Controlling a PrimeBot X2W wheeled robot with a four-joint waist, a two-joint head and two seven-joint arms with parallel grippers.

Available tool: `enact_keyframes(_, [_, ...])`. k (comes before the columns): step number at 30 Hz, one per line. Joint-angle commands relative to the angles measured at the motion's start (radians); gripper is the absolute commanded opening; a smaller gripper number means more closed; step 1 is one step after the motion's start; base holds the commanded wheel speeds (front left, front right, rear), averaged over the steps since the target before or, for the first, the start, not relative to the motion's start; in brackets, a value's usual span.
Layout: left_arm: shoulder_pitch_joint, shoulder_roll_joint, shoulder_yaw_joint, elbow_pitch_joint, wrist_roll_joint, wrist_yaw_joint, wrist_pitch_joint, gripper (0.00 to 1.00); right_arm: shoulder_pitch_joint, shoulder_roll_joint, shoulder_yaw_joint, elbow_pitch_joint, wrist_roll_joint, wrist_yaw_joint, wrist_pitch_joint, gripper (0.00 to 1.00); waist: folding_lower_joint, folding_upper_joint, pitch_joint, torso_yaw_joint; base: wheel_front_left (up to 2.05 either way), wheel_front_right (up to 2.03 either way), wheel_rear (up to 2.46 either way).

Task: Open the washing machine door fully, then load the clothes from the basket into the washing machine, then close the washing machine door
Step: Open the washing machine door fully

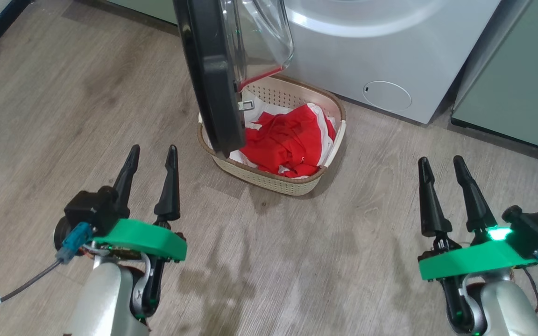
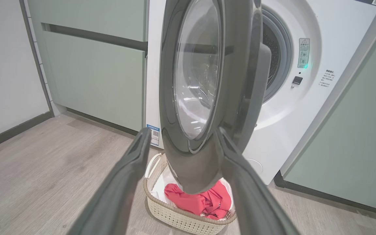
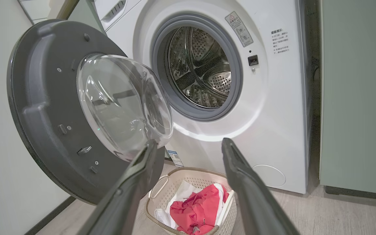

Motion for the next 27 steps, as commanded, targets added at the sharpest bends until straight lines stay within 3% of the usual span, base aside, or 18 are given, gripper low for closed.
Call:
enact_keyframes(1, [-0.030,0.014,0.026,-0.026,0.008,0.008,-0.013,1.00,-0.026,0.006,0.022,-0.029,-0.025,0.007,-0.009,1.00,0.0000,0.0000,0.001,0.001,0.00,0.00,0.00])
enact_keyframes(12, [-0.028,0.014,0.021,-0.013,-0.001,0.003,-0.013,1.00,-0.026,0.006,0.020,-0.019,-0.062,0.007,-0.009,1.00,0.0000,0.0000,0.000,0.001,0.00,0.00,0.00])
enact_keyframes(13, [-0.027,0.014,0.020,-0.010,-0.009,-0.001,-0.013,0.00,-0.026,0.006,0.020,-0.018,-0.060,0.007,-0.009,1.00,0.0000,0.0000,0.000,0.000,0.00,0.00,0.00])
enact_keyframes(21, [-0.043,0.014,0.043,-0.046,-0.051,-0.016,-0.013,0.00,-0.026,0.006,0.024,-0.009,-0.049,0.007,-0.009,1.00,0.0000,0.0000,0.003,-0.007,0.00,0.00,0.00])
enact_keyframes(27, [-0.115,0.014,0.094,-0.131,-0.158,-0.011,-0.013,0.00,-0.031,0.006,0.026,-0.009,-0.051,0.007,-0.007,1.00,0.0000,0.0000,0.005,-0.013,0.00,0.00,0.00])
